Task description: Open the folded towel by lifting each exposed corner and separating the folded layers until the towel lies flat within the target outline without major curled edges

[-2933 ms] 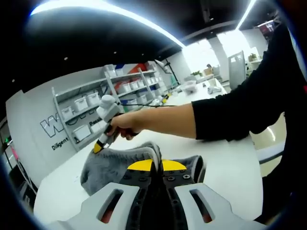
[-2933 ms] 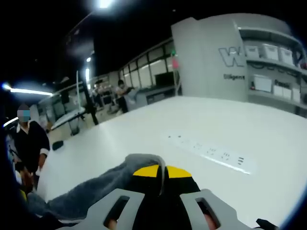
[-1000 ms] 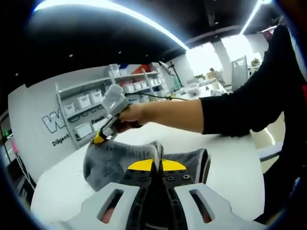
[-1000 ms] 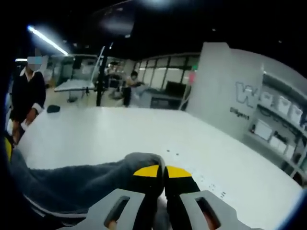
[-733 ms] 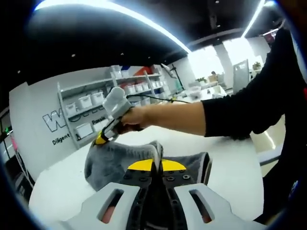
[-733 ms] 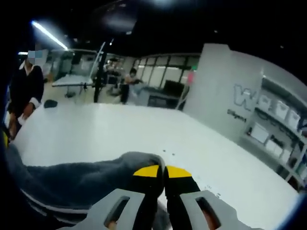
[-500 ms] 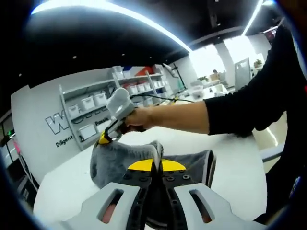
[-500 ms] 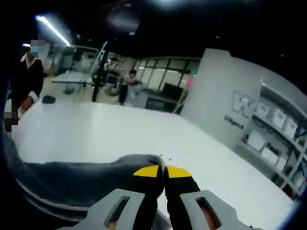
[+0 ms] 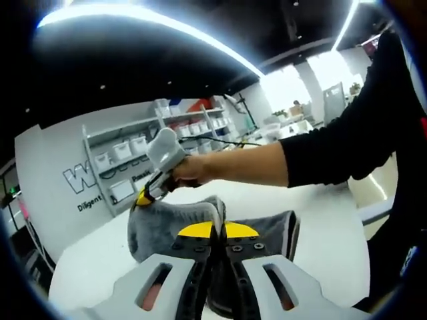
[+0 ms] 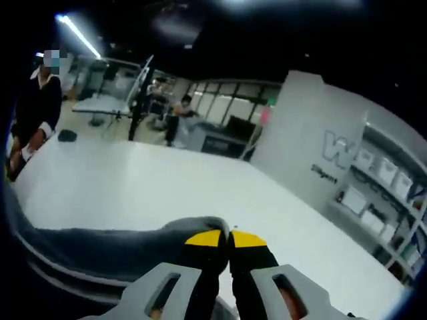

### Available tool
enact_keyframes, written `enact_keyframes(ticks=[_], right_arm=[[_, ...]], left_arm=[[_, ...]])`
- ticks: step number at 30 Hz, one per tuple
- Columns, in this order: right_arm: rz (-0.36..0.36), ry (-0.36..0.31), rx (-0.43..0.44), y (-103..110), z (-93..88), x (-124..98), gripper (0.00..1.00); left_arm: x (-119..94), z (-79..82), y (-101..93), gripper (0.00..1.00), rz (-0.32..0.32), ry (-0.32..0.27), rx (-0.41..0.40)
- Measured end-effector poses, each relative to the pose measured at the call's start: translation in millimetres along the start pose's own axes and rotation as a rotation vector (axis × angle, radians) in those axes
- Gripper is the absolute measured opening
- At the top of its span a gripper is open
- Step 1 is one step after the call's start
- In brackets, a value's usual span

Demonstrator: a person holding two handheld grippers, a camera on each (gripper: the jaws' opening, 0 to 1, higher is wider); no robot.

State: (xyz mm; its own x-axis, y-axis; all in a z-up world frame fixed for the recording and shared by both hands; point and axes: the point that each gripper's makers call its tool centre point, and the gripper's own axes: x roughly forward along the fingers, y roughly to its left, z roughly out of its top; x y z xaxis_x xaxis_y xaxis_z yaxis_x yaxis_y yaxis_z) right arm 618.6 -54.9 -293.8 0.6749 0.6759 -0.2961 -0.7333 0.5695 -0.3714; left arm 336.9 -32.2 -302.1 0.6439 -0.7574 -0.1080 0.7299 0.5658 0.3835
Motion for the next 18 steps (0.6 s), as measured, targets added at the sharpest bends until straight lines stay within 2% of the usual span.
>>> enact_keyframes(ticks=[2, 4, 9, 13, 18], right_arm=[[-0.003, 0.003, 0.004, 1, 2.7, 0, 0.0], [-0.004, 0.008, 0.003, 3, 5.6, 2, 0.0], [0.002, 0.017, -0.048, 11, 17.2, 5, 0.0], [0.01, 0.005, -0.076, 20, 33.7, 9, 0.0], [0.017, 0.01, -0.113, 28, 46.2, 11, 0.0]], left_arm=[[-3, -3.0, 5.4, 0.02, 0.032, 0.018, -0.003], [-3, -2.8, 5.6, 0.02, 0.03, 0.015, 0.001], [-9, -0.4, 5.6, 0.02, 0.029, -0.01, 0.013], [-19, -1.3, 11.0, 0.02, 0.054, -0.026, 0.025], [-28, -2.6, 20.2, 0.02, 0.065, -0.057, 0.0]])
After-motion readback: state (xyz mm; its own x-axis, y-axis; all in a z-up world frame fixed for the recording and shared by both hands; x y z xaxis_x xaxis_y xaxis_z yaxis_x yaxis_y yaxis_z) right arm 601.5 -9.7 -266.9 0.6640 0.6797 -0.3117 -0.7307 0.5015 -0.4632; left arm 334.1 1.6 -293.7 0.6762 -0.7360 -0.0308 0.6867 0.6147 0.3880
